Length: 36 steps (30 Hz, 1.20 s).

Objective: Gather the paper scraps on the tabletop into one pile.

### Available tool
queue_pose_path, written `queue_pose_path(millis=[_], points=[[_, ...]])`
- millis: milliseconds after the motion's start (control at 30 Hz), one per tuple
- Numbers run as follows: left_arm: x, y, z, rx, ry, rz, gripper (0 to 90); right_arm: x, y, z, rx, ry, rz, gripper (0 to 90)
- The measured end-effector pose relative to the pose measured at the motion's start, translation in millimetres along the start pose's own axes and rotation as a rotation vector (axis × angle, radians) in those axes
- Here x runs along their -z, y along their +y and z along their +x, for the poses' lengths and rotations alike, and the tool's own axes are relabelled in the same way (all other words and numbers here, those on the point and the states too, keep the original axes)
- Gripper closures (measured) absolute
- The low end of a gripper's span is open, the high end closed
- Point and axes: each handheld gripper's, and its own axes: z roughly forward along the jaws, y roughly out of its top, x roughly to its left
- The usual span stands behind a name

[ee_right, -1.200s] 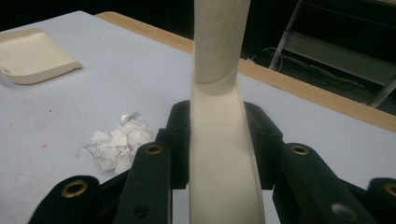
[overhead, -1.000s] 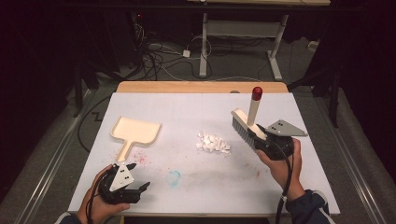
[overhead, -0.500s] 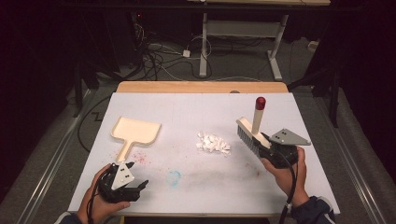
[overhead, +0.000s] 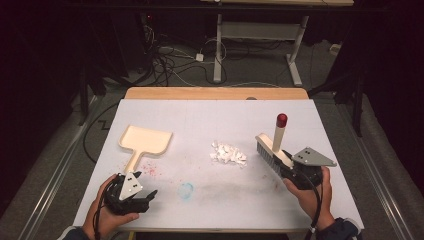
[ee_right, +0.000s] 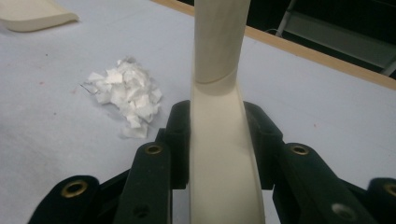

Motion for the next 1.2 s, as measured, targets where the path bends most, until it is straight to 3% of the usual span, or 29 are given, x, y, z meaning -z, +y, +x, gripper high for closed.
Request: queue_pose_path(millis=[200, 333, 533, 767, 1133, 1200], points=[[0.6, -1.4, 2.8, 0.023, -0.001, 0.005, 22.3, 4.7, -8.4, 3.2, 0.019, 0.0, -0.01, 68.1], [1.3, -2.9, 4.1, 0.026, 0.024, 0.011, 22.2, 8.8, -10.2, 7.6, 0.038, -0.003, -0.027, 68.1], [4.9, -7.5, 16.3, 0.072, 0.076, 0.007, 21.9, 12.9, -11.9, 5.2, 0.042, -0.006, -0.029, 68.1], [7.4, -13.9, 33.6, 0.157, 0.109, 0.005, 21.8, 16.8, -12.3, -0.8, 0.027, -0.016, -0.028, 68.1], [-0.8, -18.2, 54.6, 0.234, 0.126, 0.034, 21.8, 16.2, -10.5, -5.9, 0.027, -0.018, -0.027, 68.1], [-2.7, -18.2, 59.9, 0.264, 0.121, 0.034, 21.9, 15.9, -10.4, -5.7, 0.03, -0.022, -0.024, 68.1]])
